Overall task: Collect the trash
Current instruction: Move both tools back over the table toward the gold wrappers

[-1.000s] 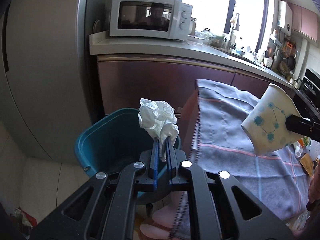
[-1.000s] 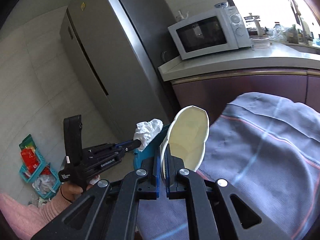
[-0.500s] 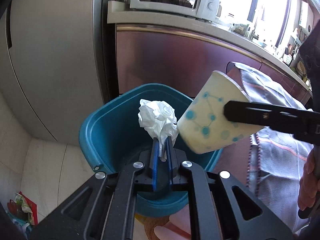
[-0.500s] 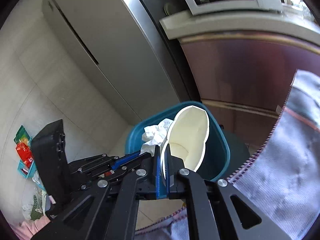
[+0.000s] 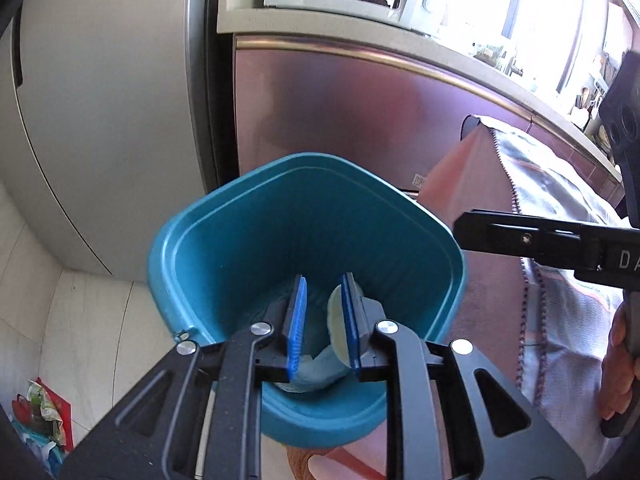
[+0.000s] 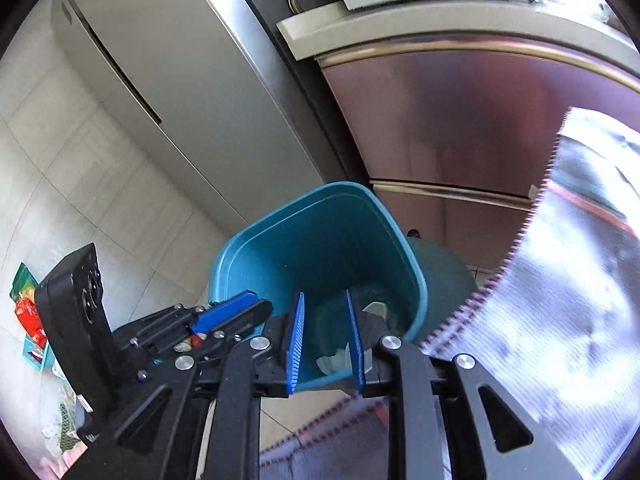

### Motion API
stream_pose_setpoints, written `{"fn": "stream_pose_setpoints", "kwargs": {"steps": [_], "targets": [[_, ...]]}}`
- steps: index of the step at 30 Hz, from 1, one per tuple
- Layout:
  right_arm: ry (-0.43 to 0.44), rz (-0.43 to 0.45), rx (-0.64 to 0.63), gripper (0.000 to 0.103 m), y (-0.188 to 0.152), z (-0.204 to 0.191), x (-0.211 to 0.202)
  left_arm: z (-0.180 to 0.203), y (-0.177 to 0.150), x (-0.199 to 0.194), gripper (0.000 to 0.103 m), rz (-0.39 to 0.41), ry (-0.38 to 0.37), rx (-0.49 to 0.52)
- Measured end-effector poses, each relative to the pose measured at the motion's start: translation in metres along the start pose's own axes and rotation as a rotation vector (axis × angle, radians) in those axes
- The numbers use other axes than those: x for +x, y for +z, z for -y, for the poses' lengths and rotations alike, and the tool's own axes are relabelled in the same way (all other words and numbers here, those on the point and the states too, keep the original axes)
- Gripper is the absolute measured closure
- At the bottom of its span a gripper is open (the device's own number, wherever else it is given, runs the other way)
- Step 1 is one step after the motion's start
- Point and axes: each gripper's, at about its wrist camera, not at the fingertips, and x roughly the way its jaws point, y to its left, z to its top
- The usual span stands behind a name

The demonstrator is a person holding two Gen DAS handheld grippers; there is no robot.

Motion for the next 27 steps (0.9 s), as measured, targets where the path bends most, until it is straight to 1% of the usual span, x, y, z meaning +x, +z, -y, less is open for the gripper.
{"fn": "stream_pose_setpoints", "kwargs": {"steps": [2,4,7,10,11,13,14,16,20,24,27], "targets": [[0.002,0.023,-0.007,0.081,-0.005,0.0,-0.012,0.003,-0.003,-0.011,0.081,0.024,0.003,0.009],[0.003,0.047,-0.021,0.075,-0.011,0.002,-0.022,0.005,-0.005,-0.024,0.081,0.054,0.013,0.016],[0.01,0.081,-0.045,0.074,-0.025,0.001,-0.046,0.007,-0.01,-0.046,0.077,0.1,0.025,0.023],[-0.001,0.125,-0.07,0.069,-0.042,0.0,-0.074,0.013,-0.014,-0.068,0.073,0.139,0.005,0.038],[-0.003,0.143,-0.078,0.068,-0.049,0.0,-0.084,0.019,-0.016,-0.075,0.071,0.154,0.0,0.053],[-0.009,0.176,-0.073,0.06,-0.058,0.009,-0.101,0.03,-0.021,-0.088,0.064,0.178,-0.014,0.089],[-0.013,0.191,-0.068,0.059,-0.066,0.012,-0.112,0.036,-0.023,-0.093,0.06,0.19,-0.013,0.104],[-0.023,0.215,-0.049,0.058,-0.08,0.021,-0.131,0.044,-0.026,-0.1,0.059,0.2,-0.021,0.116],[-0.055,0.263,0.011,0.058,-0.114,0.043,-0.169,0.062,-0.033,-0.114,0.059,0.207,-0.082,0.119],[-0.161,0.311,0.061,0.058,-0.155,0.061,-0.204,0.091,-0.043,-0.125,0.059,0.207,-0.175,0.151],[-0.233,0.337,0.123,0.057,-0.191,0.077,-0.228,0.122,-0.051,-0.129,0.058,0.201,-0.258,0.196]]}}
